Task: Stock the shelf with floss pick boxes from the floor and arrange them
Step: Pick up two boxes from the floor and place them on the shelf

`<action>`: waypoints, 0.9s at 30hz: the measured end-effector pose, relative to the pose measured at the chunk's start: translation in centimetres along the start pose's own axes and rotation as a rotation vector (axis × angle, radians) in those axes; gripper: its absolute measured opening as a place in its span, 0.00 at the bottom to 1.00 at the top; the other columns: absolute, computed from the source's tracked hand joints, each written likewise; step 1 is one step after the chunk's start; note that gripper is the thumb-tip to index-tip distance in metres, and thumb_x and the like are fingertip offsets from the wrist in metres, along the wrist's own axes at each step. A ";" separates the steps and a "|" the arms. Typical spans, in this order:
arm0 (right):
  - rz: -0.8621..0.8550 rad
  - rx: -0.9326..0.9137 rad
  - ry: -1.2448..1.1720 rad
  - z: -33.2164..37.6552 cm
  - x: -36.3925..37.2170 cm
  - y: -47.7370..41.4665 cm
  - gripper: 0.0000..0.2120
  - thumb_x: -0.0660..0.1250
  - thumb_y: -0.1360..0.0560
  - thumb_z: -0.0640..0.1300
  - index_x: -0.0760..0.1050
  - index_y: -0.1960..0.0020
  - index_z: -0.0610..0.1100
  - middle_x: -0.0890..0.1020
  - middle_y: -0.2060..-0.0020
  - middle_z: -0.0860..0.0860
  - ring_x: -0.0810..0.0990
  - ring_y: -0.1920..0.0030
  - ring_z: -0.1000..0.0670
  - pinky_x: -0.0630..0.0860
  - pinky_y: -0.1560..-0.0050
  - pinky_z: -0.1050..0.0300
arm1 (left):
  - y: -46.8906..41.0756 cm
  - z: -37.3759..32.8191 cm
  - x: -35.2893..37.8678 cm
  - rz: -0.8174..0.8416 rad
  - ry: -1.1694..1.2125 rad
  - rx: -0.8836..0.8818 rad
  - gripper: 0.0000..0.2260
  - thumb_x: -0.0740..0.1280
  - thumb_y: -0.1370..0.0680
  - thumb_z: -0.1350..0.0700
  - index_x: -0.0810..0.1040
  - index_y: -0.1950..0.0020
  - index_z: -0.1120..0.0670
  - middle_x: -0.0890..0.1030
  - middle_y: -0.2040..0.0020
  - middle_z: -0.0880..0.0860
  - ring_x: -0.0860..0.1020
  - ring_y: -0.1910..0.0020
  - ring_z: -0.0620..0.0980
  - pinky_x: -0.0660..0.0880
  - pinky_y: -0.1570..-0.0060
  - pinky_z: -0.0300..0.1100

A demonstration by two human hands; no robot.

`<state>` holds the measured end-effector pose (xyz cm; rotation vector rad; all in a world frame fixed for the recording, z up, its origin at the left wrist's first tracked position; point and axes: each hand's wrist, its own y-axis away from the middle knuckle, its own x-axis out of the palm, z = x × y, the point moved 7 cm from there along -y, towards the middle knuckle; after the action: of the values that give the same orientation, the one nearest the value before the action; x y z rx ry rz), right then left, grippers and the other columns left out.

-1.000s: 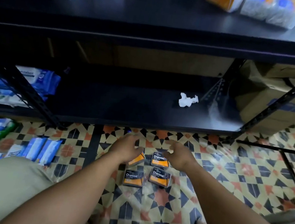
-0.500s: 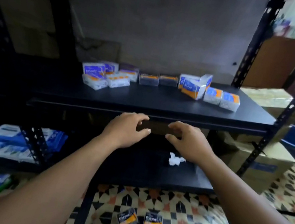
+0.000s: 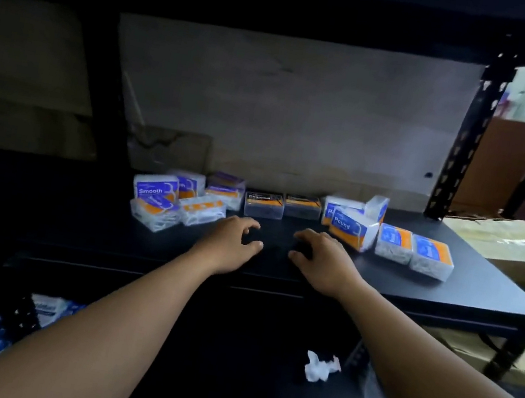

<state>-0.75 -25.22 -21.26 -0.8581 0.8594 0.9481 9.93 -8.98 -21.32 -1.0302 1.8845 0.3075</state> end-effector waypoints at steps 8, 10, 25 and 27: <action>-0.159 0.069 -0.031 -3.4 0.0 -8.0 0.30 0.64 0.23 0.58 0.60 0.25 0.53 0.64 0.27 0.46 0.67 0.29 0.42 0.69 0.32 0.44 | -7.4 1.2 -0.9 -0.342 -0.095 0.098 0.26 0.64 0.21 0.43 0.66 0.25 0.49 0.67 0.27 0.52 0.67 0.29 0.54 0.70 0.36 0.49; -0.210 0.064 -0.041 -3.5 0.0 -9.4 0.29 0.63 0.22 0.56 0.60 0.24 0.50 0.63 0.26 0.44 0.63 0.27 0.42 0.65 0.31 0.46 | -8.8 1.3 -0.7 -0.362 -0.155 0.100 0.27 0.62 0.21 0.41 0.65 0.24 0.49 0.67 0.28 0.53 0.66 0.29 0.55 0.71 0.37 0.51; -0.140 0.123 -0.179 -4.8 1.2 -12.6 0.19 0.58 0.19 0.57 0.66 0.35 0.46 0.73 0.37 0.42 0.73 0.38 0.40 0.68 0.44 0.50 | -11.1 2.9 1.0 -0.169 -0.179 -0.029 0.24 0.54 0.19 0.38 0.65 0.27 0.50 0.69 0.28 0.54 0.65 0.29 0.57 0.67 0.34 0.56; -0.141 0.143 -0.185 -4.8 0.9 -12.1 0.28 0.61 0.21 0.59 0.61 0.27 0.46 0.68 0.32 0.41 0.70 0.34 0.38 0.67 0.38 0.48 | -11.2 3.4 0.8 -0.162 -0.051 -0.032 0.28 0.59 0.21 0.39 0.61 0.24 0.49 0.66 0.26 0.55 0.65 0.28 0.56 0.66 0.33 0.56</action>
<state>9.53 -33.26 -21.26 -0.6871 0.6893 0.8181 20.33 -14.31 -21.56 -1.1786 1.7434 0.2670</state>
